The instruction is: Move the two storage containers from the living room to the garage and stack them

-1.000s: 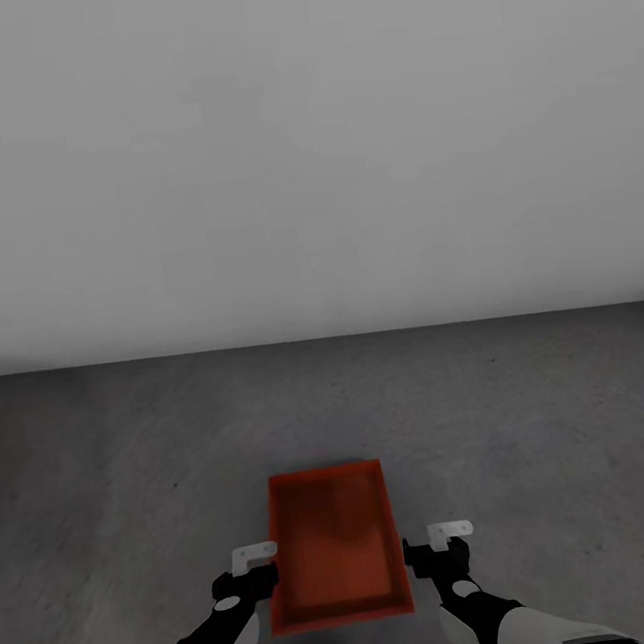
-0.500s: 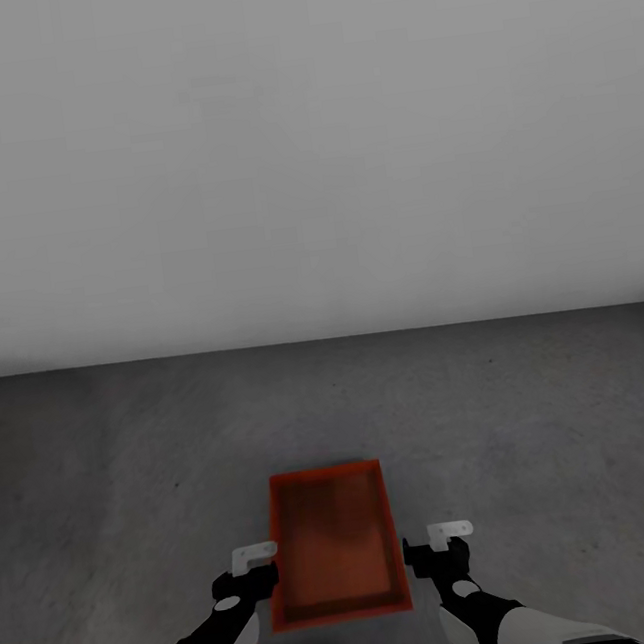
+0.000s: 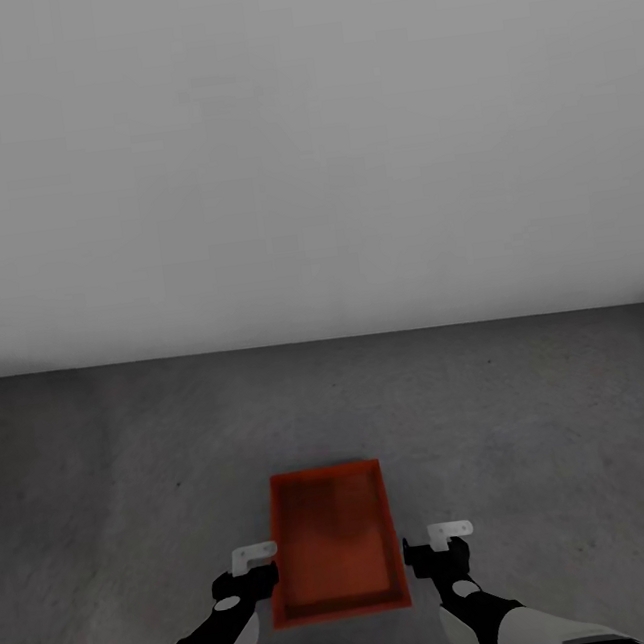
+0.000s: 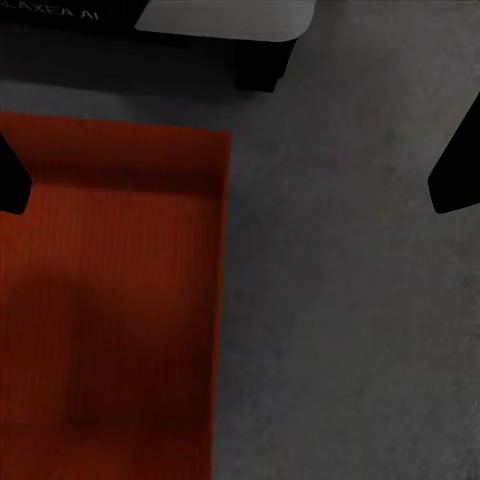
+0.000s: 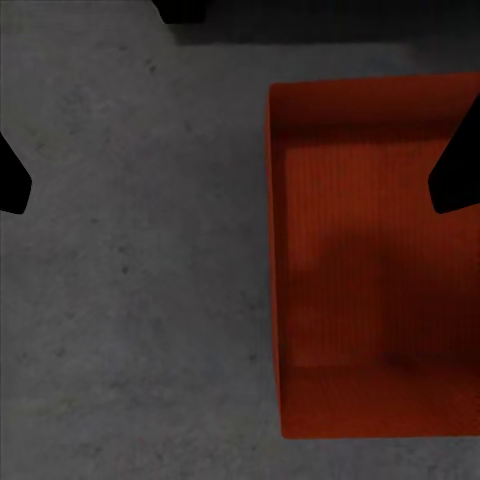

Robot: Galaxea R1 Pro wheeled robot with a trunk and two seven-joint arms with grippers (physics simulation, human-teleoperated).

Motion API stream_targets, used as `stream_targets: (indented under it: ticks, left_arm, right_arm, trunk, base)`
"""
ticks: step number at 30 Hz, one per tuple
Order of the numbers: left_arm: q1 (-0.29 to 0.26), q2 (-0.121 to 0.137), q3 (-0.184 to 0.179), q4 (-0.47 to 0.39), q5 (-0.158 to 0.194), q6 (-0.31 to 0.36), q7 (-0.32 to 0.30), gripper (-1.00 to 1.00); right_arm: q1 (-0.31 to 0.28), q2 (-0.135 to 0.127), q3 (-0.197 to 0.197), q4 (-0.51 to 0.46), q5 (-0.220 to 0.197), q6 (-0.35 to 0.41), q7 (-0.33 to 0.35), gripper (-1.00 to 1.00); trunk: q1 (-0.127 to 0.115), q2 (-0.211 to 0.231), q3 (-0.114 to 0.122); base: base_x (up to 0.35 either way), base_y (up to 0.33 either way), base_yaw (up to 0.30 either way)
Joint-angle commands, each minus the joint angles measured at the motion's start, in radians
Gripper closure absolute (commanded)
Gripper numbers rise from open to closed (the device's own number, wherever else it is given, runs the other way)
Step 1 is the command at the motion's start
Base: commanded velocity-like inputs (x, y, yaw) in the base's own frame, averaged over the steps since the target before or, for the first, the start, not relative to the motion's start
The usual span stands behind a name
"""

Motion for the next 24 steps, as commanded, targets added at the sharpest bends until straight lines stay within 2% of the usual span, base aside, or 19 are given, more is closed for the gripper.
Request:
stream_targets:
  ticks: [1,13,24]
  left_arm:
    - [-0.001,0.0,-0.001,0.001,0.003,-0.004,0.003,-1.0]
    - [-0.001,0.0,-0.001,0.001,0.003,-0.004,0.003,-1.0]
    - [-0.001,0.0,-0.002,0.0,0.003,-0.005,0.004,-1.0]
  right_arm:
    - [-0.001,0.0,-0.003,0.001,0.01,-0.002,-0.007,-1.0]
    - [-0.001,0.0,-0.002,0.001,0.01,-0.002,-0.007,-1.0]
    - [-0.001,0.0,-0.003,0.001,0.01,-0.002,-0.006,-1.0]
  trunk:
    - [-0.004,0.006,0.002]
    - [-0.05,0.09,0.04]
    - [-0.05,0.09,0.04]
  base:
    - [0.0,0.0,0.0]
    - [0.0,0.0,0.0]
    - [0.0,0.0,0.0]
